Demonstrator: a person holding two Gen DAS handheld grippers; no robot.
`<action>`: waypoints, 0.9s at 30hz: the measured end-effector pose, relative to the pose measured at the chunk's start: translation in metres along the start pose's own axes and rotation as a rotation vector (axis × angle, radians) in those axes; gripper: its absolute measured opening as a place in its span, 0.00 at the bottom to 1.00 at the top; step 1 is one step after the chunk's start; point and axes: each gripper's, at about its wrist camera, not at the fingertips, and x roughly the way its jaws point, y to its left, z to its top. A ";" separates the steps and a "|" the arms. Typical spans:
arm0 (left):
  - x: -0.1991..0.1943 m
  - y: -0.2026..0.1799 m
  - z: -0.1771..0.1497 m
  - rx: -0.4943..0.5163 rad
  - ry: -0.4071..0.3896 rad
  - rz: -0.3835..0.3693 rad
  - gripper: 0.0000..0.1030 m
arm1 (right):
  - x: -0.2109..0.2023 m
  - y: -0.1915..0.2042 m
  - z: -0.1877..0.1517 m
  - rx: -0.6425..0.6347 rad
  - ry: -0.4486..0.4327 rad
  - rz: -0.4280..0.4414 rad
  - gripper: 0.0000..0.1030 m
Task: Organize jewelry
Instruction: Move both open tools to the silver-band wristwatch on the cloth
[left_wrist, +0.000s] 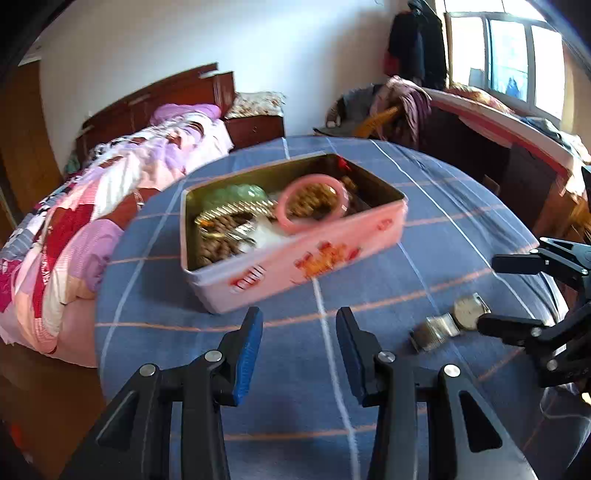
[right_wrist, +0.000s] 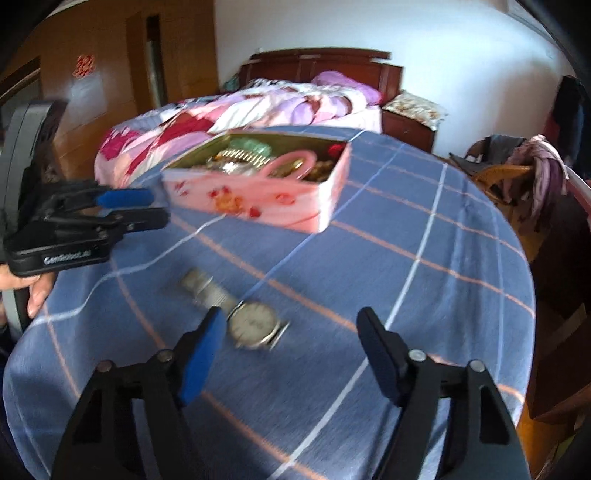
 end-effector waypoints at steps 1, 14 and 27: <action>0.001 -0.002 -0.001 0.003 0.005 -0.003 0.41 | 0.002 0.002 -0.002 -0.008 0.009 0.003 0.64; 0.001 -0.017 -0.005 0.043 0.023 -0.074 0.41 | 0.016 0.022 -0.002 -0.057 0.015 0.022 0.42; 0.006 -0.029 -0.005 0.092 0.041 -0.084 0.41 | 0.019 0.024 0.003 -0.050 0.017 0.018 0.42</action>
